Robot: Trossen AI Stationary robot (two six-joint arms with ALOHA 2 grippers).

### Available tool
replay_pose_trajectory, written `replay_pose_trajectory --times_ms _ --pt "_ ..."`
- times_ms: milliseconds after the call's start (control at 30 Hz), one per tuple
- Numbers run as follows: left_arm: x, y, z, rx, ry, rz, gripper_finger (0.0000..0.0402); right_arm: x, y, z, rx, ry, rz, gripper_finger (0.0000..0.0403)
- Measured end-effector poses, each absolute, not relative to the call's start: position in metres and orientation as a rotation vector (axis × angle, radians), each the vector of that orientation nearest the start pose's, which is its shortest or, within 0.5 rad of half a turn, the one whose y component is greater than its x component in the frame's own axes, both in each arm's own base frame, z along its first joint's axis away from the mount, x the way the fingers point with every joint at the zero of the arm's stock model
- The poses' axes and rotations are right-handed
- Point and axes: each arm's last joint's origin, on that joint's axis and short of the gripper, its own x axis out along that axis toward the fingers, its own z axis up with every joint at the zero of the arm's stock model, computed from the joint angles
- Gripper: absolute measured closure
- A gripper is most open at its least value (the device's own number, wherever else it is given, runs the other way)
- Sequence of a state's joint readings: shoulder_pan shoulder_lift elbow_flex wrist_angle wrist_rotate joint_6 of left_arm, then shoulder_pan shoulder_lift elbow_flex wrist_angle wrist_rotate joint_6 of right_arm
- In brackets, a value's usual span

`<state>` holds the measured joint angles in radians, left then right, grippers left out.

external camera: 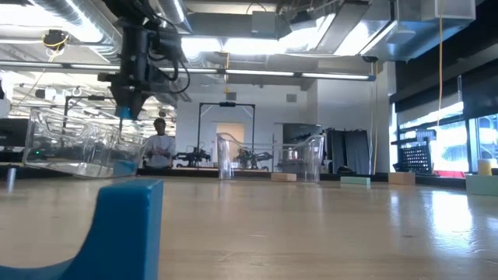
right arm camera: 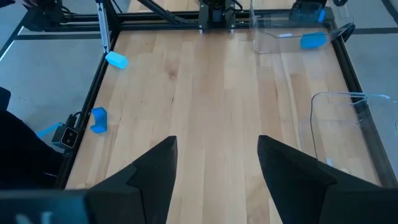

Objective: Sort & place blocks by color
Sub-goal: Put the top blue block into the top left transparent bin, then adjust the left transparent bin

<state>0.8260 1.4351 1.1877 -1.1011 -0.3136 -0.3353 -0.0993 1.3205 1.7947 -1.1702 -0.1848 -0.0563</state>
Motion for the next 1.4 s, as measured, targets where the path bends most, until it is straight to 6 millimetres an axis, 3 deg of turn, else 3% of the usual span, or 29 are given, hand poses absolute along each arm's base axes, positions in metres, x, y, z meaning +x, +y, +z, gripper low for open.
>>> replay_pose_trajectory --times_ms 400,667,1067,1400 --pt "0.157 0.191 0.262 -0.661 1.296 1.178 0.0277 0.218 -0.016 0.463 0.046 0.687 0.101 0.0179" --pt "0.154 0.187 0.249 -0.668 1.352 1.169 0.0224 0.218 -0.016 0.463 0.046 0.687 0.101 0.0179" --pt "0.156 0.191 0.248 -0.631 1.327 1.203 0.0221 0.218 -0.016 0.463 0.047 0.687 0.101 0.0179" --pt "0.167 0.204 0.23 -0.598 1.358 1.204 0.022 0.218 -0.016 0.463 0.047 0.687 0.101 0.0179"
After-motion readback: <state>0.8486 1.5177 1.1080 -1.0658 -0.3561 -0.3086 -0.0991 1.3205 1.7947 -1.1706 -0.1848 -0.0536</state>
